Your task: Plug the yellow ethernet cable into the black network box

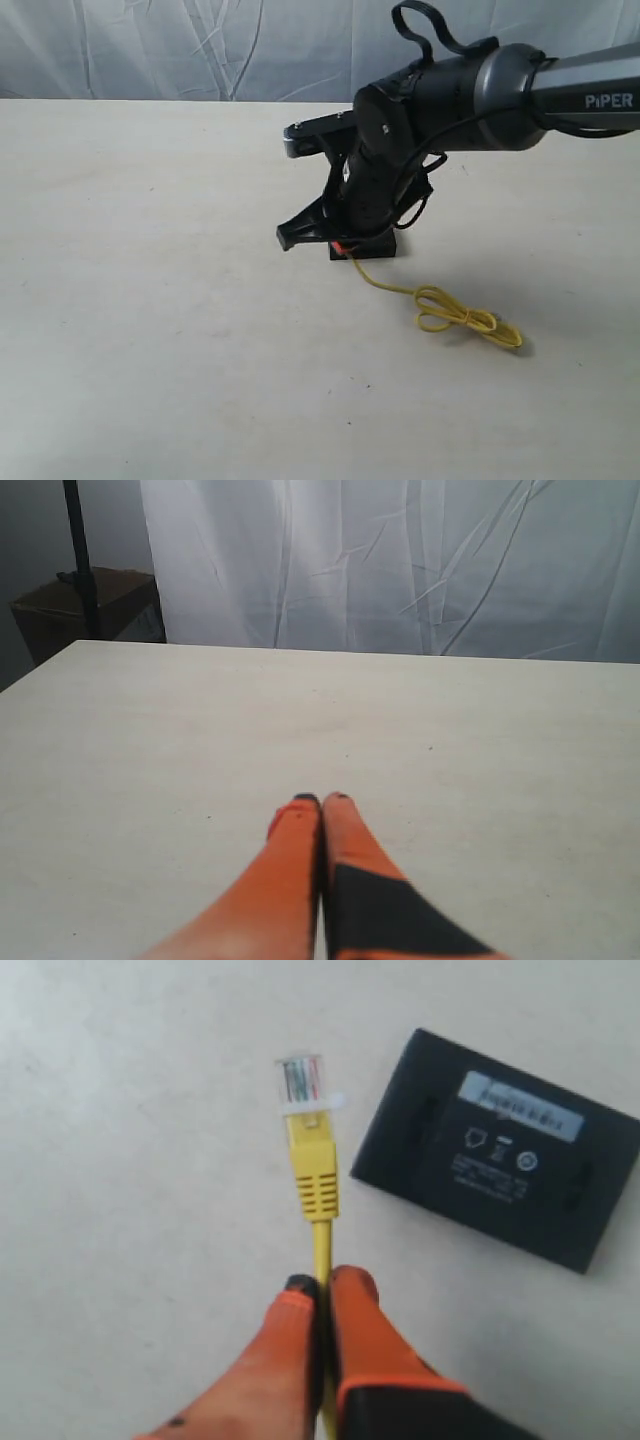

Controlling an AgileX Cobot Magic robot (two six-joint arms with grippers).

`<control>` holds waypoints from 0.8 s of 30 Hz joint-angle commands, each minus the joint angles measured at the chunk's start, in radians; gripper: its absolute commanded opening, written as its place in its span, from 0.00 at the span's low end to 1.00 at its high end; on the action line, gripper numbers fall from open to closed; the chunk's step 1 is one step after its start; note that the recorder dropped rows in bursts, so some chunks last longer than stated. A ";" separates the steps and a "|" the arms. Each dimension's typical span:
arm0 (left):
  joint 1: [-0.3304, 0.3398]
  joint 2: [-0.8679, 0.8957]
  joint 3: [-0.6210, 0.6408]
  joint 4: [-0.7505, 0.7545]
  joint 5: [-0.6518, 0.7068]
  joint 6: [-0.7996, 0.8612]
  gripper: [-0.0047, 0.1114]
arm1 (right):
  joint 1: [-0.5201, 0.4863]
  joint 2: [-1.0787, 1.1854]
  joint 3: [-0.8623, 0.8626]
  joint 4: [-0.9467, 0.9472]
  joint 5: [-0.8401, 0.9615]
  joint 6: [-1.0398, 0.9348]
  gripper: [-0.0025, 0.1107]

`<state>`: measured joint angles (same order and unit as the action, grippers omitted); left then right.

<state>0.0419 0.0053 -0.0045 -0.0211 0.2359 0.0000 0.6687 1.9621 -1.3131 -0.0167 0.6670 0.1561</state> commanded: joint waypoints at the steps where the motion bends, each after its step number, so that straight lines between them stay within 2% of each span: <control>1: -0.005 -0.005 0.005 -0.001 -0.004 0.000 0.04 | -0.080 -0.012 0.006 0.009 0.020 -0.006 0.02; 6: -0.005 -0.005 0.005 0.008 -0.009 0.000 0.04 | -0.162 -0.012 0.006 0.017 0.059 -0.016 0.02; 9: -0.005 -0.005 0.005 0.021 -0.066 0.000 0.04 | -0.210 -0.012 0.006 0.017 0.042 -0.016 0.02; 13: -0.005 -0.005 0.005 0.021 -0.169 0.000 0.04 | -0.274 -0.002 0.006 0.017 -0.108 -0.016 0.02; 20: -0.005 -0.005 0.005 0.021 -0.300 0.000 0.04 | -0.279 0.154 0.006 0.017 -0.299 -0.016 0.02; 24: -0.005 -0.005 0.005 0.021 -0.327 0.000 0.04 | -0.276 0.202 0.002 0.017 -0.312 -0.016 0.02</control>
<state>0.0419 0.0053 -0.0045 0.0000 -0.0667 0.0000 0.3953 2.1496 -1.3108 0.0000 0.3622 0.1463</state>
